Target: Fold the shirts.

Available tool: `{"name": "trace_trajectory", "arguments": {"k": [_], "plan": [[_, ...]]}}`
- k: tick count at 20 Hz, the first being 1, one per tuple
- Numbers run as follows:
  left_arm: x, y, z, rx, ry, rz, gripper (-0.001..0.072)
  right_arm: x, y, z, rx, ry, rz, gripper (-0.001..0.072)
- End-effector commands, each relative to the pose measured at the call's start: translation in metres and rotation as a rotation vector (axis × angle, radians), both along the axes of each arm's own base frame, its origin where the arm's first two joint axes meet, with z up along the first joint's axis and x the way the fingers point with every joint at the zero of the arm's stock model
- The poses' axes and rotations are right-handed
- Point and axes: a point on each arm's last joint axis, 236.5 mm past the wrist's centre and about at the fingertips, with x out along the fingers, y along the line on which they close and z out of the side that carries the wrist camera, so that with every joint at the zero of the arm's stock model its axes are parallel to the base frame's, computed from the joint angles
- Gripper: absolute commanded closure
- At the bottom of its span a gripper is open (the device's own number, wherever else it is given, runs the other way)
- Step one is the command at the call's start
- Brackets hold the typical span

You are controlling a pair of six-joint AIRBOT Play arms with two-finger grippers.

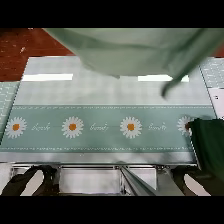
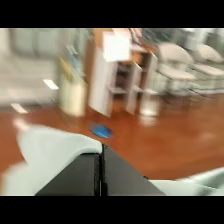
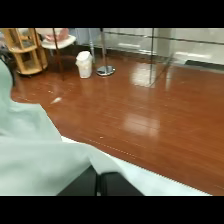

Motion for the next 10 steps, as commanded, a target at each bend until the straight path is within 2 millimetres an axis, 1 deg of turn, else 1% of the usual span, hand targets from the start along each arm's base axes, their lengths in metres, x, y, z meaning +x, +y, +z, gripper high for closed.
{"name": "trace_trajectory", "arguments": {"k": [1, 3, 4, 5, 6, 7, 9, 10], "plan": [[-0.088, 0.014, 0.019, 0.153, -0.138, 0.223, 0.0693, -0.065, -0.021, -0.012, -0.069, 0.031, -0.077, 0.0687], [-0.113, 0.022, 0.021, 0.161, -0.158, 0.298, 0.0693, -0.082, -0.025, -0.029, -0.068, 0.091, -0.094, 0.0687], [-0.118, 0.022, 0.016, 0.16, -0.141, 0.306, 0.0693, -0.085, -0.025, -0.041, -0.064, 0.126, -0.093, 0.0687], [-0.116, 0.021, 0.008, 0.171, -0.107, 0.3, 0.0693, -0.086, -0.024, -0.057, -0.057, 0.174, -0.092, 0.0687], [-0.108, 0.022, -0.005, 0.167, -0.053, 0.289, 0.0693, -0.085, -0.023, -0.075, -0.047, 0.229, -0.087, 0.0687], [-0.095, 0.024, -0.02, 0.146, 0.013, 0.276, 0.0693, -0.082, -0.019, -0.1, -0.037, 0.3, -0.075, 0.0687], [-0.057, 0.03, -0.064, 0.115, 0.17, 0.235, 0.0693, -0.074, -0.004, -0.153, -0.005, 0.447, -0.014, 0.0687], [-0.032, 0.031, -0.091, 0.083, 0.254, 0.196, 0.0693, -0.068, 0.005, -0.177, 0.024, 0.504, 0.02, 0.0687]]}}
